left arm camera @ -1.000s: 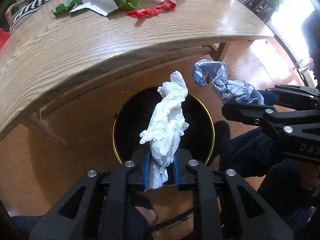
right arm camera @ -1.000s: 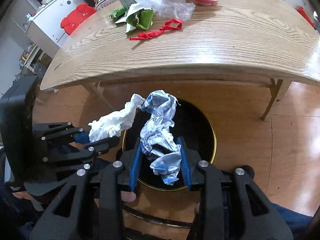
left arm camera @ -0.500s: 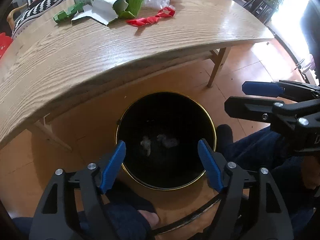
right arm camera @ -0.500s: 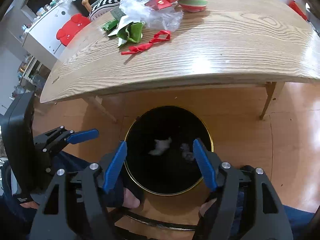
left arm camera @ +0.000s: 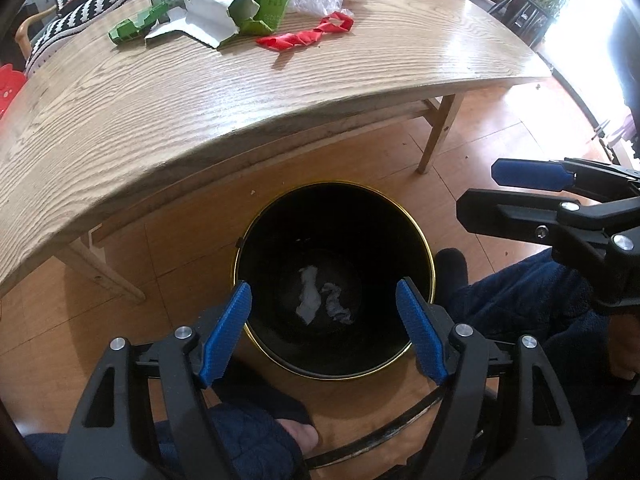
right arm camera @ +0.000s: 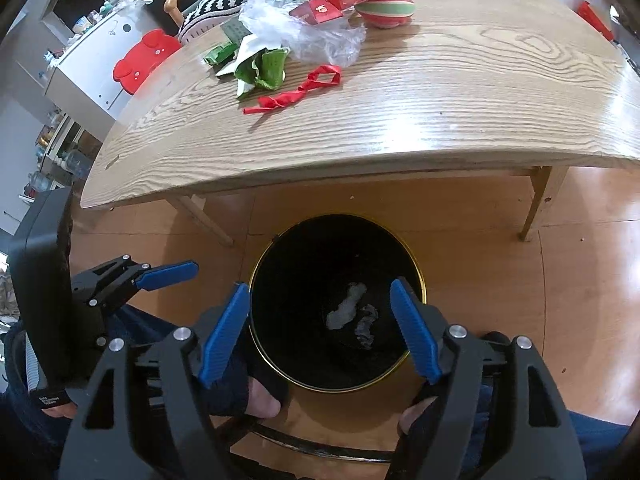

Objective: Collect trash
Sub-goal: 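Grasp the green plastic tray with the left tool while the right tool grasps the red box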

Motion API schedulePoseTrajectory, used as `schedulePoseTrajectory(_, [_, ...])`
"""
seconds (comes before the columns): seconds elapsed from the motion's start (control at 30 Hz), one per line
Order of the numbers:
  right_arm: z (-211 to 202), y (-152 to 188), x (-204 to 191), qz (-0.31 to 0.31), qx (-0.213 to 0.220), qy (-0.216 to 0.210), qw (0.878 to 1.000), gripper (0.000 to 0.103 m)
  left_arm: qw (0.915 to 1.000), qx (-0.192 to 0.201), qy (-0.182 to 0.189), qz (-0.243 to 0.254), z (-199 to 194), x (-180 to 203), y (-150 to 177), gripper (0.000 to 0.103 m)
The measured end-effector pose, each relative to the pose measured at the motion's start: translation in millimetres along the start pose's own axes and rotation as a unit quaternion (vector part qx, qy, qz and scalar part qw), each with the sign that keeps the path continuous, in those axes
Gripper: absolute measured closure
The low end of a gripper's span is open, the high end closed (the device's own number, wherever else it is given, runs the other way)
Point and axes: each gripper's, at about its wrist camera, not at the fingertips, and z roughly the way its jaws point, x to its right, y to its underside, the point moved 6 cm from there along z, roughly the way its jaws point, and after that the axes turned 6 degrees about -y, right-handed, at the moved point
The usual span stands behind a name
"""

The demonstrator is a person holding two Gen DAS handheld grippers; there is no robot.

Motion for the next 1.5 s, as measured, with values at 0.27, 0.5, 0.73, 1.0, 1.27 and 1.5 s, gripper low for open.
schedulePoseTrajectory(0.27, [-29, -30, -4, 0.0, 0.054, -0.009, 0.998, 0.029, 0.9985, 0.043, 0.009, -0.032, -25, -20, -16, 0.024])
schedulePoseTrajectory(0.5, [-74, -113, 3, 0.004, 0.139, 0.009, 0.99, 0.013, 0.9848, 0.124, -0.08, -0.091, -68, -92, -85, 0.009])
schedulePoseTrajectory(0.73, [-52, -208, 33, 0.082, 0.143, -0.013, 0.986, 0.013, 0.9664, 0.124, -0.126, -0.187, -53, -164, -168, 0.009])
schedulePoseTrajectory(1.0, [3, -226, 46, 0.125, 0.096, -0.033, 0.987, 0.024, 0.9559, 0.084, -0.111, -0.258, 3, -200, -196, 0.009])
schedulePoseTrajectory(1.27, [22, -230, 40, 0.114, 0.081, -0.033, 0.99, 0.028, 0.9551, 0.058, -0.106, -0.271, 37, -203, -216, 0.009])
schedulePoseTrajectory(1.5, [39, -228, 35, 0.126, 0.065, -0.05, 0.989, 0.052, 0.9558, 0.072, -0.12, -0.258, 40, -204, -212, 0.02])
